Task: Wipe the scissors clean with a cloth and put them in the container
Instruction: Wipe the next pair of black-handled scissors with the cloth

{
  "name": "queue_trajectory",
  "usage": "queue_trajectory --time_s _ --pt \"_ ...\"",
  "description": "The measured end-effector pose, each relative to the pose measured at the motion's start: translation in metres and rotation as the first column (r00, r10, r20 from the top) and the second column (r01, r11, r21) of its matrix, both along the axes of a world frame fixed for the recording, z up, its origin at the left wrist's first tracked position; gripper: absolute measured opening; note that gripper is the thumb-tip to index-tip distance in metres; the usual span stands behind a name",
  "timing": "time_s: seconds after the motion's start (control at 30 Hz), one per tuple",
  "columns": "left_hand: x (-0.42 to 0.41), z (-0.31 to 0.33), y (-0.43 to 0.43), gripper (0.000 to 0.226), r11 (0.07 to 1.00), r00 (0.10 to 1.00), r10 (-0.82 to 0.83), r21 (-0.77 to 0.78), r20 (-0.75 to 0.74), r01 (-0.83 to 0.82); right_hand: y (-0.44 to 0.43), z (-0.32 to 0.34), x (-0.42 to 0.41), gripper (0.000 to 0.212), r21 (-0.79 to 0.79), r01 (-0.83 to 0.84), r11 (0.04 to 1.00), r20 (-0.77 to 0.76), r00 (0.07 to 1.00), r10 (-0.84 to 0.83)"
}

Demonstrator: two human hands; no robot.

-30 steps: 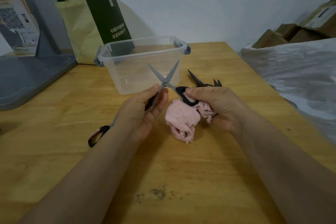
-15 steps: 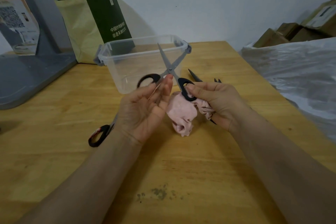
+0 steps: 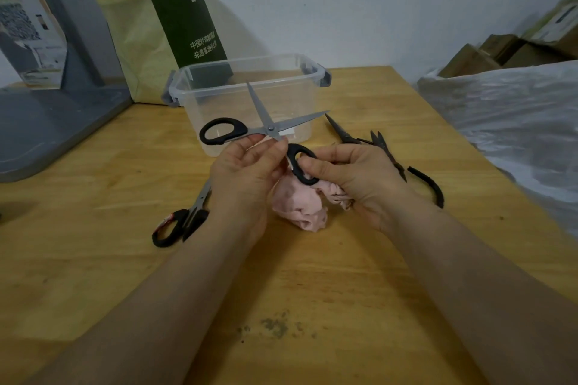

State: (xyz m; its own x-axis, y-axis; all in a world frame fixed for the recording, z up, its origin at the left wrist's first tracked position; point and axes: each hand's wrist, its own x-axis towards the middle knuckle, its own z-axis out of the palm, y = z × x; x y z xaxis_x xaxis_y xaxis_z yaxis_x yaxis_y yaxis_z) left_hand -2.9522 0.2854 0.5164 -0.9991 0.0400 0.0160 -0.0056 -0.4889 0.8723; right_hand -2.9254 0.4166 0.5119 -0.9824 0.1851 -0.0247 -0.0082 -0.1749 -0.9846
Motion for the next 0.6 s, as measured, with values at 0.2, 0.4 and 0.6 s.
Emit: queue_trajectory --time_s 0.2,0.4,0.6 --pt "-0.007 0.001 -0.007 0.035 0.976 0.984 0.178 -0.124 -0.025 -0.179 0.016 0.009 0.001 0.025 0.009 0.064 0.998 0.044 0.997 -0.064" --pt "-0.006 -0.002 -0.003 0.024 0.945 0.997 0.078 -0.317 -0.010 -0.077 0.031 0.017 0.001 0.025 0.116 0.420 0.900 -0.148 0.903 -0.402" --pt "0.002 -0.007 0.007 0.016 0.964 0.998 -0.061 -0.256 0.034 0.068 0.010 0.010 0.000 0.043 0.433 0.306 0.848 -0.433 0.896 -0.102"
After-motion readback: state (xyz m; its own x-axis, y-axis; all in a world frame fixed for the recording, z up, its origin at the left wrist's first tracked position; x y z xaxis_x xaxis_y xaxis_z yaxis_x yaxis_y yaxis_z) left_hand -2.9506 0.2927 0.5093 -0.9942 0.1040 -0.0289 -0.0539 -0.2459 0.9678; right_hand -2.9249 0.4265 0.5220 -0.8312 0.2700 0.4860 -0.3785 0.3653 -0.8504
